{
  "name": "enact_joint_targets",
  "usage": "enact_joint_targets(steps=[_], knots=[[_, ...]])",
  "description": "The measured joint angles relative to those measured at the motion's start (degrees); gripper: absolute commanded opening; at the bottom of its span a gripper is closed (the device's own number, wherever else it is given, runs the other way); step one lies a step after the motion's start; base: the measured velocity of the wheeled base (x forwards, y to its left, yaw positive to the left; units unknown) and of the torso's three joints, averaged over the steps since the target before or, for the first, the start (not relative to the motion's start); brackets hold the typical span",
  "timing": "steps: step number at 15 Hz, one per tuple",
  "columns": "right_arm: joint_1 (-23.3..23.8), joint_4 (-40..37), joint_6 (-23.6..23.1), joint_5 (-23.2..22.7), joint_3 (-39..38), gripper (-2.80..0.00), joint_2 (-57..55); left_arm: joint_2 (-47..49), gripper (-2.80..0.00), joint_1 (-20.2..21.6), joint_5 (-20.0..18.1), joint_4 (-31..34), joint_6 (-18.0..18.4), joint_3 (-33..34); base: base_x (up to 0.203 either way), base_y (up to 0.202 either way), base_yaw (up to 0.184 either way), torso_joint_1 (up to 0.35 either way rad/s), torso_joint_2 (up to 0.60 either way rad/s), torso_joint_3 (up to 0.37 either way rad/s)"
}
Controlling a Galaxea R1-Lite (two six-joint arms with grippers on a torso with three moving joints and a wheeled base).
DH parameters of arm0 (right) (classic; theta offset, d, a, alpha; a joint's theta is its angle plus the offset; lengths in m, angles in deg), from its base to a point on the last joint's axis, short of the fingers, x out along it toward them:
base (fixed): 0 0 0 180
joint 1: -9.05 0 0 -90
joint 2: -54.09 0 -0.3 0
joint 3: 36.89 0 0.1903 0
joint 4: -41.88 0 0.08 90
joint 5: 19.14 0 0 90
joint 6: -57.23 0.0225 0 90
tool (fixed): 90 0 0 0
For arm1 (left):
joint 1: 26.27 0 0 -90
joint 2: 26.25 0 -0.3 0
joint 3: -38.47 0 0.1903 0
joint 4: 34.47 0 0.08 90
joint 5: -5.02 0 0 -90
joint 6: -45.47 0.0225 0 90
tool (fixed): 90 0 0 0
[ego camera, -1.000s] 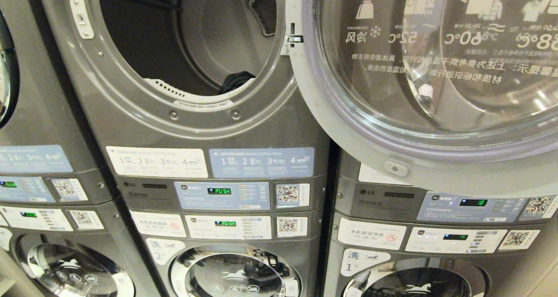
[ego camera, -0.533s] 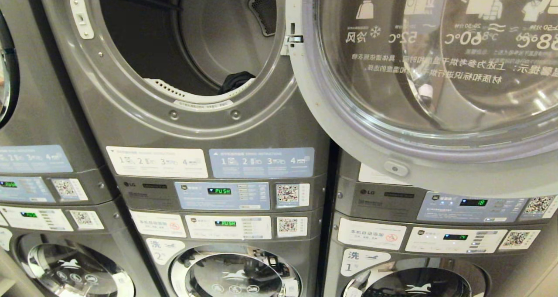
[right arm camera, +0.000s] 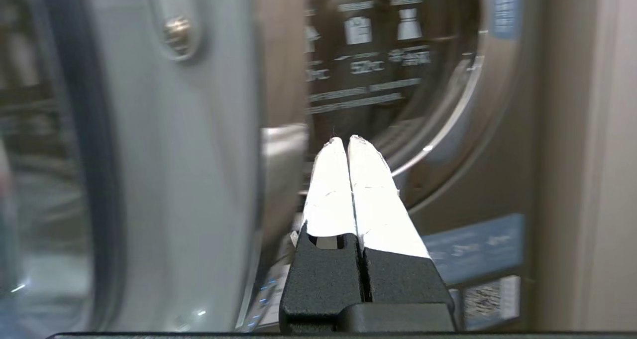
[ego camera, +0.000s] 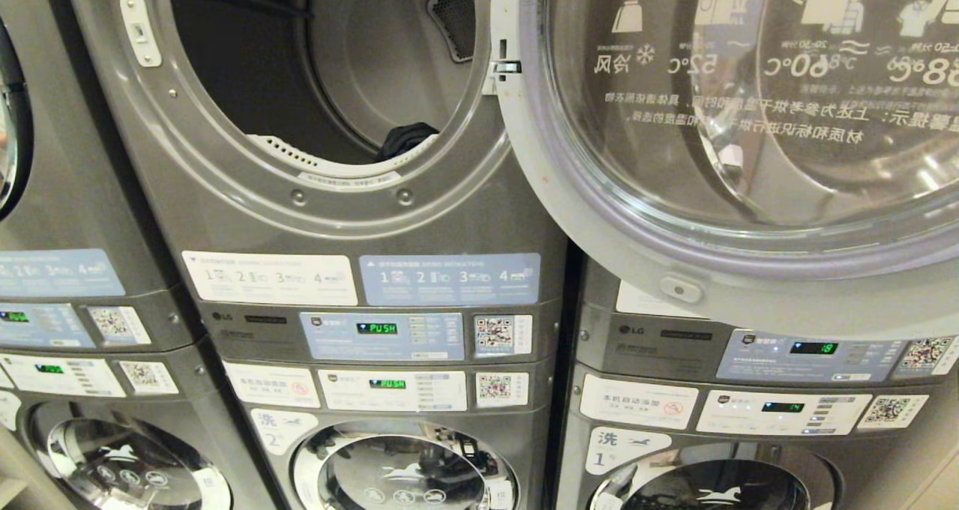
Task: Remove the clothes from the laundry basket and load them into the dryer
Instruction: Close the dryer
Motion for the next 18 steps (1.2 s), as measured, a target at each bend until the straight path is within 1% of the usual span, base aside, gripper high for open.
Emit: enact_joint_targets(steps=[3,6,9,12,15,16,18], knots=[[0.12,0.10,1.24,-3.83,-0.73,-2.80,0.47,0.00,-2.80,0.00,0.00,0.00,0.00,0.00,0.000,0.000,0.000,0.000,0.00,0.000],[-0.13,0.08,1.32,-8.04,-2.05,-2.80,2.37,0.00,-2.80,0.00,0.00,0.00,0.00,0.00,0.000,0.000,0.000,0.000,0.00,0.000],[-0.88,0.07,1.34,-14.86,-4.32,-2.80,5.62,0.00,-2.80,0.00,0.00,0.00,-0.02,0.00,0.000,0.000,0.000,0.000,0.00,0.000],[-2.15,-0.22,1.82,-20.15,-5.58,-2.80,8.27,0.00,-2.80,0.00,0.00,0.00,0.00,0.00,0.000,0.000,0.000,0.000,0.00,0.000],[-3.94,-0.39,2.17,-27.43,-6.34,-2.80,10.30,0.00,-2.80,0.00,0.00,0.00,0.00,0.00,0.000,0.000,0.000,0.000,0.00,0.000],[-4.40,-0.34,2.26,-28.72,-6.44,-2.80,10.37,0.00,-2.80,0.00,0.00,0.00,0.00,0.00,0.000,0.000,0.000,0.000,0.00,0.000],[-4.86,-0.08,2.50,-29.28,-6.32,-2.80,9.20,0.00,-2.80,0.00,0.00,0.00,0.00,0.00,0.000,0.000,0.000,0.000,0.00,0.000]])
